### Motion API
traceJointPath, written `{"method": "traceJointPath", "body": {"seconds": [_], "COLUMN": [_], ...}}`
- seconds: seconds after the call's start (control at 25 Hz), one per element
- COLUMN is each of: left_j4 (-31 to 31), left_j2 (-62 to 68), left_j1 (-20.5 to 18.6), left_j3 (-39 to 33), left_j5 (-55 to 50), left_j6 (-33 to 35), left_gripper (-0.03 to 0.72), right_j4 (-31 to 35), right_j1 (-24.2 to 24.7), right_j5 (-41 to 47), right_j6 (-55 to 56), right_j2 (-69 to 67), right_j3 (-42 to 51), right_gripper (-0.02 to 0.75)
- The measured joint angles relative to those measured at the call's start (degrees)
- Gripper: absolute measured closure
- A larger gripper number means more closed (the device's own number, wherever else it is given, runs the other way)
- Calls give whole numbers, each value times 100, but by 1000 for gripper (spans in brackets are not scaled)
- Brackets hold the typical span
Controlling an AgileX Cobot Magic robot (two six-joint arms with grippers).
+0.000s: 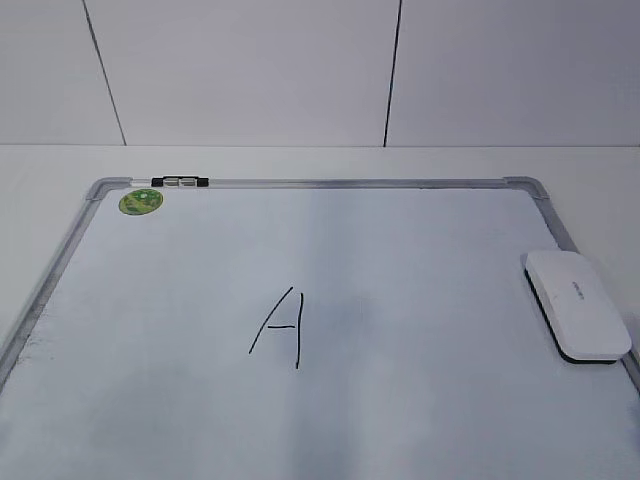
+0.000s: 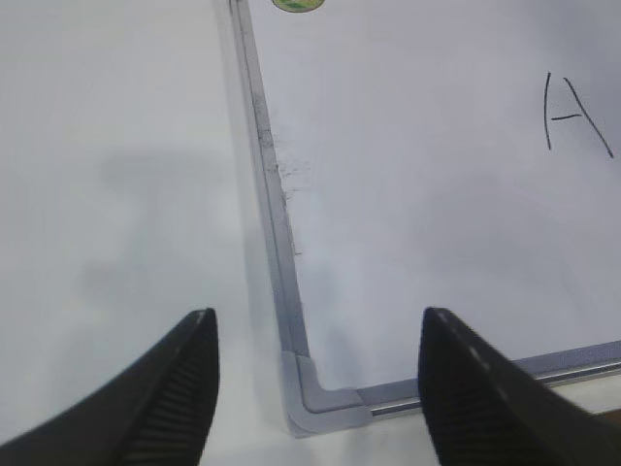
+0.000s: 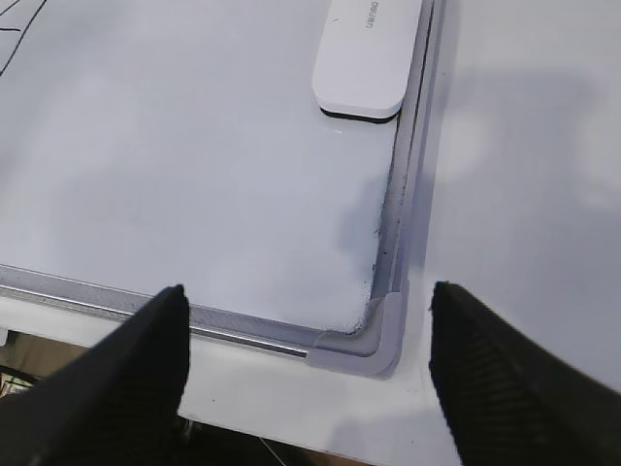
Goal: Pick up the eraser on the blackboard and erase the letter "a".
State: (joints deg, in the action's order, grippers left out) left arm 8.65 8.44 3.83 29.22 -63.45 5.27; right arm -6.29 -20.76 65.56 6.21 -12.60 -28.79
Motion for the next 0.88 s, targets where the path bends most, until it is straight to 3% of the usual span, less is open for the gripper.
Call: {"method": "traceJointPath", "body": {"seconds": [0.88], "left_j4": [118], "left_j2": [-29], "left_j1": [0], "left_j3": [0], "left_j5": [0], "left_j6": [0], "left_gripper": [202], "right_j4": [0], "right_j1": [0], "right_j5": [-8], "right_j6": [0], "right_j2": [366], "right_j3": [9], "right_gripper": [146]}}
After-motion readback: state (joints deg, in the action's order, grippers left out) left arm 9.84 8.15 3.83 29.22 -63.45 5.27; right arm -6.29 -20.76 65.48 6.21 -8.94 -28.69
